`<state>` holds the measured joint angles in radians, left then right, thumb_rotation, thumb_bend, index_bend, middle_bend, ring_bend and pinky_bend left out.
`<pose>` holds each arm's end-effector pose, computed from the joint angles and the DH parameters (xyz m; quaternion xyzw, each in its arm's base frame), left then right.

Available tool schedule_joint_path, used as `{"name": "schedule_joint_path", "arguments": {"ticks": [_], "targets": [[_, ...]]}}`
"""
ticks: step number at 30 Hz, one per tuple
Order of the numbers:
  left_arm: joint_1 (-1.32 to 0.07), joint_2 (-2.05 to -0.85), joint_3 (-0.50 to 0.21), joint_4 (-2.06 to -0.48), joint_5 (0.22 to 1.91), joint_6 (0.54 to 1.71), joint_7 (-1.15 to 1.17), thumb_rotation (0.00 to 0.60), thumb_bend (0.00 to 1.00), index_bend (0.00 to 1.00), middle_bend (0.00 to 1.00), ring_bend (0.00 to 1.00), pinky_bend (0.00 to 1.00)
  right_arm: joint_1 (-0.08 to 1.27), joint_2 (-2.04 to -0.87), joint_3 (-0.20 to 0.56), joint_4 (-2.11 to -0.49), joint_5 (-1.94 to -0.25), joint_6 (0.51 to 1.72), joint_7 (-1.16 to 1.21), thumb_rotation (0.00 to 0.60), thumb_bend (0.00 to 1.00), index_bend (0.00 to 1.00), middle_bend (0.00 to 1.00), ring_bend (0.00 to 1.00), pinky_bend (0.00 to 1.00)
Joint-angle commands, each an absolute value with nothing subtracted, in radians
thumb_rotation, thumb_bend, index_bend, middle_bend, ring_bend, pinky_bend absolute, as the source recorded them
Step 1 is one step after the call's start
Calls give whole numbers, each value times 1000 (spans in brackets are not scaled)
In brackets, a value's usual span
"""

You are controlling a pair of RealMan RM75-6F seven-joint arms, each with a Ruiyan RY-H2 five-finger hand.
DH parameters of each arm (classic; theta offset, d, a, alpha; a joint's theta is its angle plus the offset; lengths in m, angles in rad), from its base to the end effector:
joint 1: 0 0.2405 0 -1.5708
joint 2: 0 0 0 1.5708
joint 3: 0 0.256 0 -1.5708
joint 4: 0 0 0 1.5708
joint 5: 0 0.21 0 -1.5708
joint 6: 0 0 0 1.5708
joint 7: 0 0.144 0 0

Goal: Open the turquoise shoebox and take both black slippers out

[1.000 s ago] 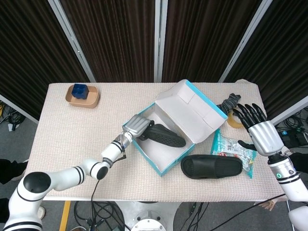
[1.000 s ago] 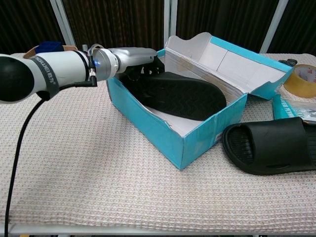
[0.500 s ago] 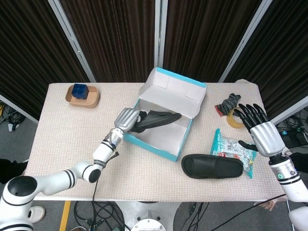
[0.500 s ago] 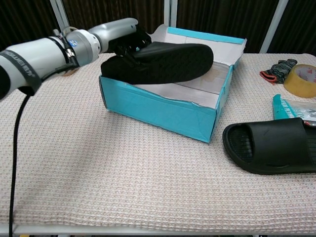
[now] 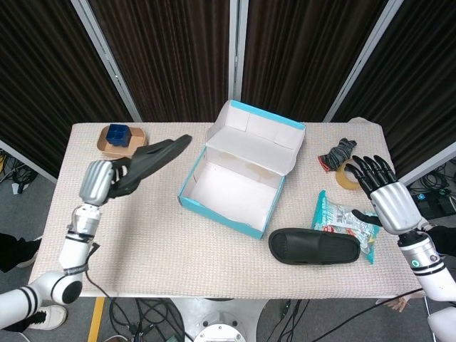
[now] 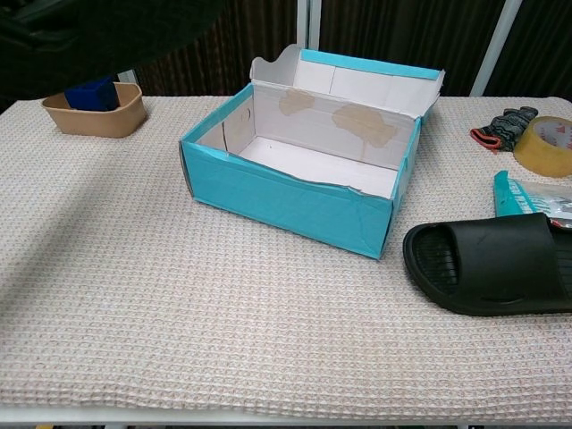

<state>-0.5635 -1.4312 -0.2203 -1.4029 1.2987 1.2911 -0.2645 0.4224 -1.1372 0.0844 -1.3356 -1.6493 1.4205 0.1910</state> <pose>-0.2066 0.3464 0.0839 -0.5472 -0.4361 -0.5730 0.4267 -0.2641 -0.2948 0.1711 0.6983 -0.2392 0.4626 0.4911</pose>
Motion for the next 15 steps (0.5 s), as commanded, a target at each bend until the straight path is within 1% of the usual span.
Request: {"name": "schedule_joint_path", "arguments": {"ticks": [1, 6, 10, 12, 13, 15], "targets": [[-475, -1432, -159, -1353, 1266, 1329, -236, 600, 390, 665, 703, 684, 705, 424, -1141, 84, -1338, -1652, 1420, 190, 600, 0, 0, 0, 0, 0], [-414, -1507, -116, -1257, 1240, 1345, -165, 600, 393, 662, 696, 675, 669, 425, -1142, 82, -1350, -1658, 1417, 175, 600, 0, 0, 0, 0, 0], [-406, -1567, -124, -1175, 1203, 1336, -46, 600, 394, 654, 686, 665, 669, 421, -1133, 86, -1368, -1656, 1425, 168, 600, 0, 0, 0, 0, 0], [-405, -1583, -135, -1171, 1192, 1331, -30, 600, 394, 643, 678, 656, 669, 416, -1128, 86, -1376, -1654, 1429, 161, 600, 0, 0, 0, 0, 0], [-405, -1589, -139, -1175, 1195, 1330, -33, 600, 395, 628, 668, 641, 665, 413, -1125, 85, -1381, -1652, 1430, 157, 600, 0, 0, 0, 0, 0], [-411, -1584, -127, -1192, 1212, 1301, -31, 600, 379, 535, 603, 553, 607, 404, -1121, 81, -1390, -1648, 1431, 152, 600, 0, 0, 0, 0, 0]]}}
